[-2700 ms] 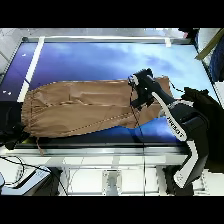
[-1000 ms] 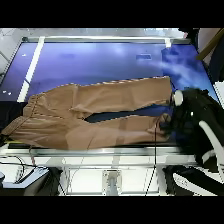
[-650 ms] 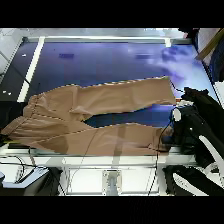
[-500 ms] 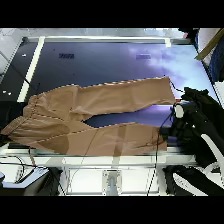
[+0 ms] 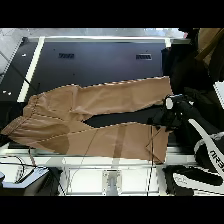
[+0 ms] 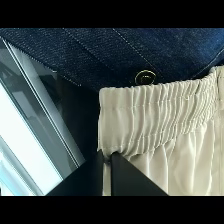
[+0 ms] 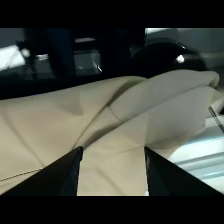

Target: Fold the clothes and pants, and hang the long-sleeved shirts on hangers.

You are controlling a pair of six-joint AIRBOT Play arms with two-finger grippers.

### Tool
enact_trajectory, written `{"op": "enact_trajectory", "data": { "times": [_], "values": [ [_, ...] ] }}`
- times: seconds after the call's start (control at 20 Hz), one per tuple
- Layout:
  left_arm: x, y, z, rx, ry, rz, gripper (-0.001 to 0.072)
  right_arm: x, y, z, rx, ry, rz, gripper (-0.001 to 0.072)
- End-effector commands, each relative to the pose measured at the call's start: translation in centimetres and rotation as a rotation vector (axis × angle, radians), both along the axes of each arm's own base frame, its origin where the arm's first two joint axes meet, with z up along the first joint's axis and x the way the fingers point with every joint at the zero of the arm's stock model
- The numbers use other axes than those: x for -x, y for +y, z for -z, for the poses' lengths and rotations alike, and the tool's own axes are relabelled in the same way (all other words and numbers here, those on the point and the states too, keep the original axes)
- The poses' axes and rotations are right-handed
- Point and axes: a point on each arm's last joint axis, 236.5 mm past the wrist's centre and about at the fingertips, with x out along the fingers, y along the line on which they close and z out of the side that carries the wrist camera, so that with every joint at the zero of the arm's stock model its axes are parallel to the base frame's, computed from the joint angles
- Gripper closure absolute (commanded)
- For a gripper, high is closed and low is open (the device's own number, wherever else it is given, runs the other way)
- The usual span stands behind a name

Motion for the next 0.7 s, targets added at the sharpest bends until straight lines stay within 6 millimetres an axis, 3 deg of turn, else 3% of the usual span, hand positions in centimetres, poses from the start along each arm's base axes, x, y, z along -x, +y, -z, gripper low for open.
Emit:
{"op": "enact_trajectory", "data": {
  "times": [0.0, 0.2, 0.45, 0.6, 0.65],
  "values": [
    [0.0, -0.1, 0.0, 0.003, 0.001, 0.001, 0.0683, 0.3, -1.6, 0.2, 0.066, 0.033, -0.024, 0.0277],
    [0.0, -0.1, 0.0, 0.006, 0.001, 0.002, 0.0682, -0.7, -3.6, -1.4, 0.151, -0.045, -0.012, 0.0278],
    [0.0, -0.1, 0.0, 0.006, 0.001, 0.002, 0.0683, -1.9, -2.3, 0.5, 0.103, -0.066, -0.005, 0.0279],
    [0.0, -0.1, 0.0, 0.006, 0.001, 0.002, 0.0683, -3.5, -1.9, 1.0, 0.083, -0.132, -0.008, 0.0437],
    [0.0, -0.1, 0.0, 0.006, 0.001, 0.002, 0.0683, -4.0, -1.8, 1.0, 0.081, -0.151, -0.011, 0.057]
  ]
}}
